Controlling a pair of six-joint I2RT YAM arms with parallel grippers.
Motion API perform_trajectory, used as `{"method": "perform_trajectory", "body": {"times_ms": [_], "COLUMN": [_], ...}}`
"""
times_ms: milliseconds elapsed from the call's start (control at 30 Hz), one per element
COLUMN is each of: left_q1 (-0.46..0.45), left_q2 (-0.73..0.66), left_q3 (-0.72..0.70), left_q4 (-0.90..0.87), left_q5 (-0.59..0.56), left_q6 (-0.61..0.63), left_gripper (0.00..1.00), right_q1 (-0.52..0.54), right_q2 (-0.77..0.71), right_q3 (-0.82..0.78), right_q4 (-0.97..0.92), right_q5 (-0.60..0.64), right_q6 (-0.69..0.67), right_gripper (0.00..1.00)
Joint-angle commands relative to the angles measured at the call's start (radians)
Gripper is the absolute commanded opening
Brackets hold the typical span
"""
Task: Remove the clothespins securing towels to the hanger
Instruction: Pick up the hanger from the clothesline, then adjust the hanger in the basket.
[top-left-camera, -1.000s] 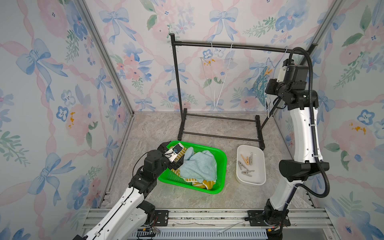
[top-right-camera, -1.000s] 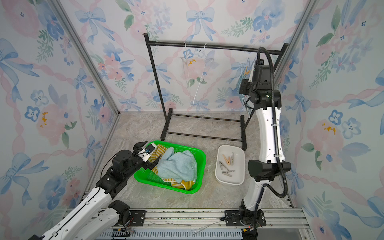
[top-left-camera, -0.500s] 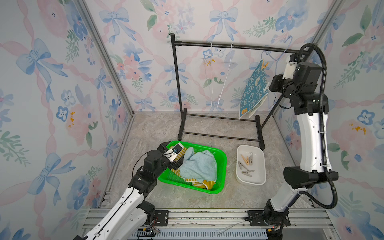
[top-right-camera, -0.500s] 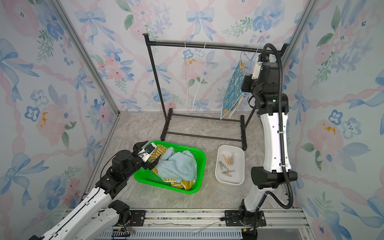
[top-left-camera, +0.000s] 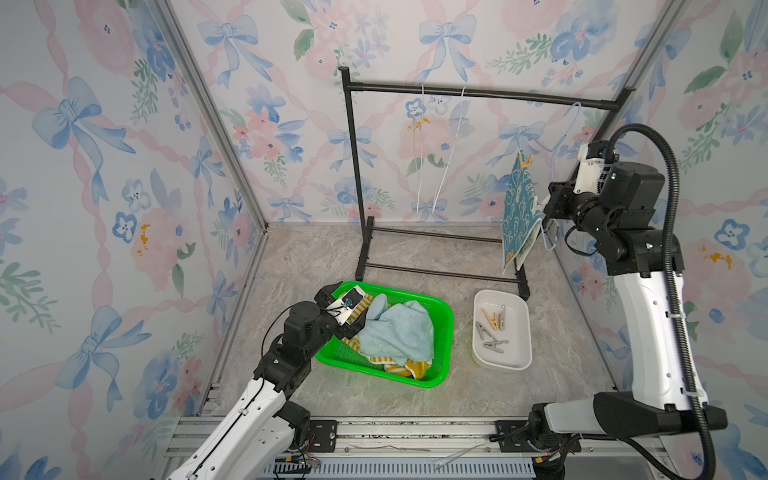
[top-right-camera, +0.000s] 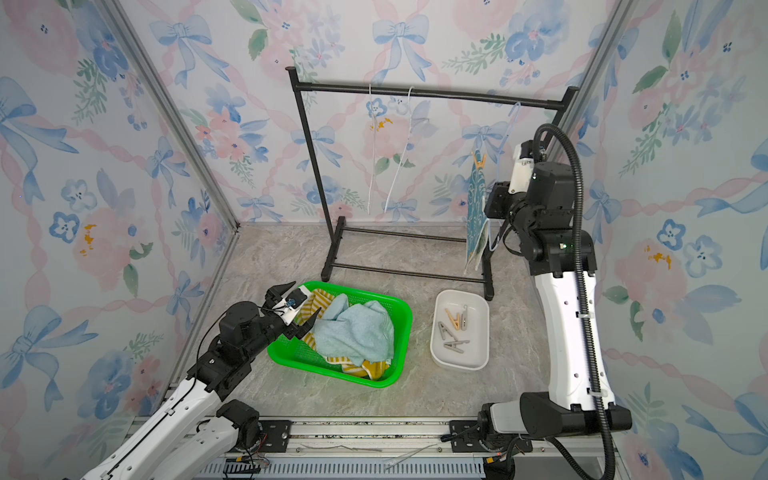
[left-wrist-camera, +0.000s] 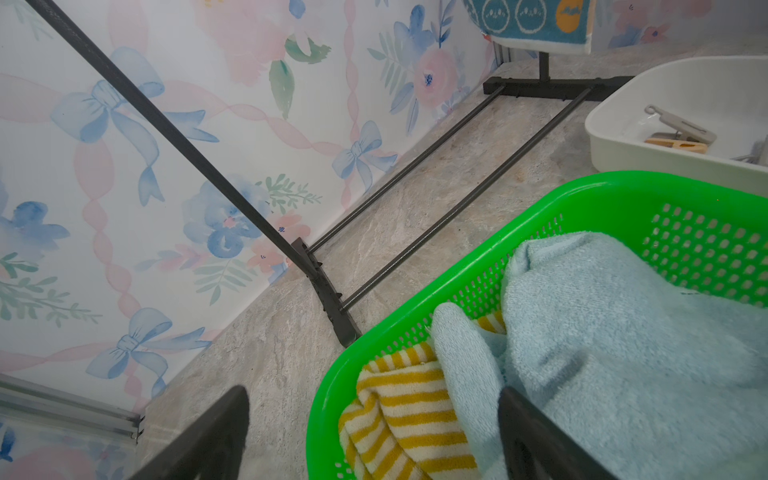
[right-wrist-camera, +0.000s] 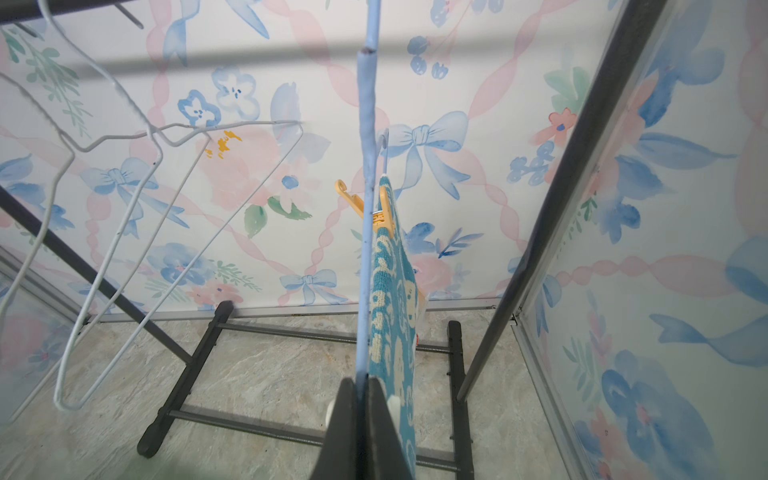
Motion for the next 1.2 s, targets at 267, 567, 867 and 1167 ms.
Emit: {"method": "perform_trajectory", "body": {"times_ms": [267,567,867,1167], "left_q1": [0.012,0.012,0.012,0.012], "left_q2": [-0.034,-0.072,-0.081,-0.127], "left_q3": [0.008,-0.013,-0.022,-0.029], "left_q4": [0.017,0.045,0.052,0.055], "left_q5": [0.12,0.125,0.072,0.031], "left_q6": [0.03,0.055,0.064,0.072], "left_gripper": [0.85,0.84,0.84,0.84], "right_q1": [-0.002,0.0,0.001,0.041], "right_q2": [-0.375,-0.547,-0.583,-0.54], "right_q3": [-0.329,-0.392,-0.342,-0.362], "right_q4": [0.01,-0.089,-0.052,0.131], "right_q5": [-0.211,-0.471,-0.759,-0.932], "right_q6": [0.03,0.077,0.165,0.251], "right_gripper": [0.0,0.0,0.0,0.0]}}
